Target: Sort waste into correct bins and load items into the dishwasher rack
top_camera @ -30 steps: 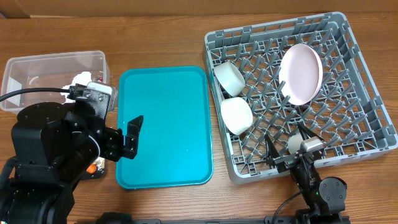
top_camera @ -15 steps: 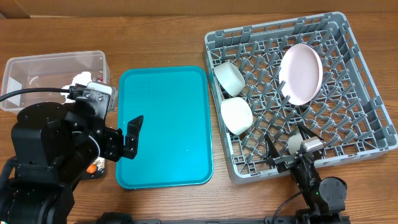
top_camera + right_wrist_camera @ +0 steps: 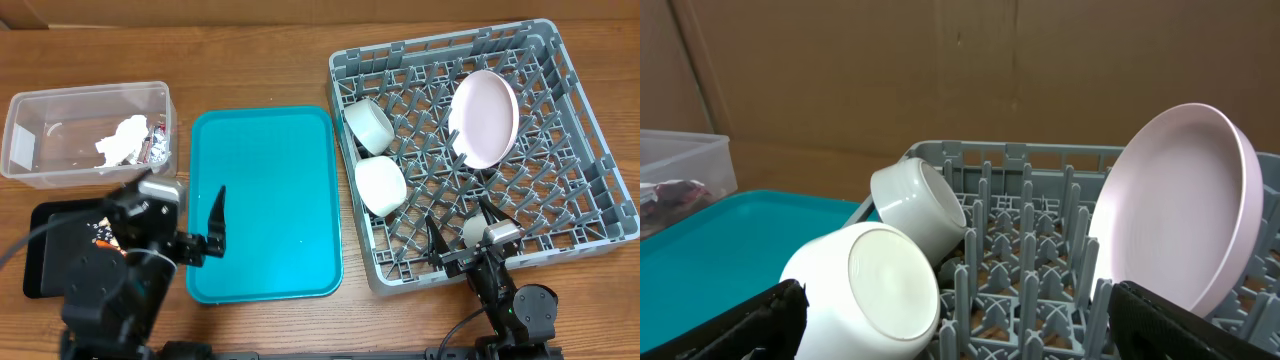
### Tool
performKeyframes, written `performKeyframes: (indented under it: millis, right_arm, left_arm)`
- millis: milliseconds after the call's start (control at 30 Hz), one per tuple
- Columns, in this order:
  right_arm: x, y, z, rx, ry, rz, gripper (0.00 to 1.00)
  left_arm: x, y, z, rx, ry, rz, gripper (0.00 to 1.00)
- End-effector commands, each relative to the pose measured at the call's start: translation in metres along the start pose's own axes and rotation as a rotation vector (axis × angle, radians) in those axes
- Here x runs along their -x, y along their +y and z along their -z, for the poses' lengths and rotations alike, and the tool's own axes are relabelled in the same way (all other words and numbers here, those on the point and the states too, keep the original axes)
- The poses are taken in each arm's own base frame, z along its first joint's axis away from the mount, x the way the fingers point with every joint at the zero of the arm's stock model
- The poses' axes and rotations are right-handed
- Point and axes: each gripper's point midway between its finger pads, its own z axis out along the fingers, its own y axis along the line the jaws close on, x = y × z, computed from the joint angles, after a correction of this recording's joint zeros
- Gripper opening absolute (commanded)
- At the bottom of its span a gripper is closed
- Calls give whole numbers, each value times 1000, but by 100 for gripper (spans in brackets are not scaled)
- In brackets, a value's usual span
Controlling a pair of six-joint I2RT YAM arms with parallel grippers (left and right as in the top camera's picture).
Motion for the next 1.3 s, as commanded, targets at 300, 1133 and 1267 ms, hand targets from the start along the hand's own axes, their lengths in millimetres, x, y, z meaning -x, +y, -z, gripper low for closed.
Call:
performKeyframes:
  millis: [300, 1133, 1267]
  right_arm:
    - [-1, 0, 0, 0, -7, 2, 100]
    - [-1, 0, 0, 0, -7, 2, 100]
    - [-1, 0, 0, 0, -7, 2, 100]
  left_arm:
    - [-80, 6, 8, 79, -203, 94, 100]
    - [-168, 3, -45, 66, -156, 192, 100]
    - [-168, 3, -45, 66, -156, 192, 100]
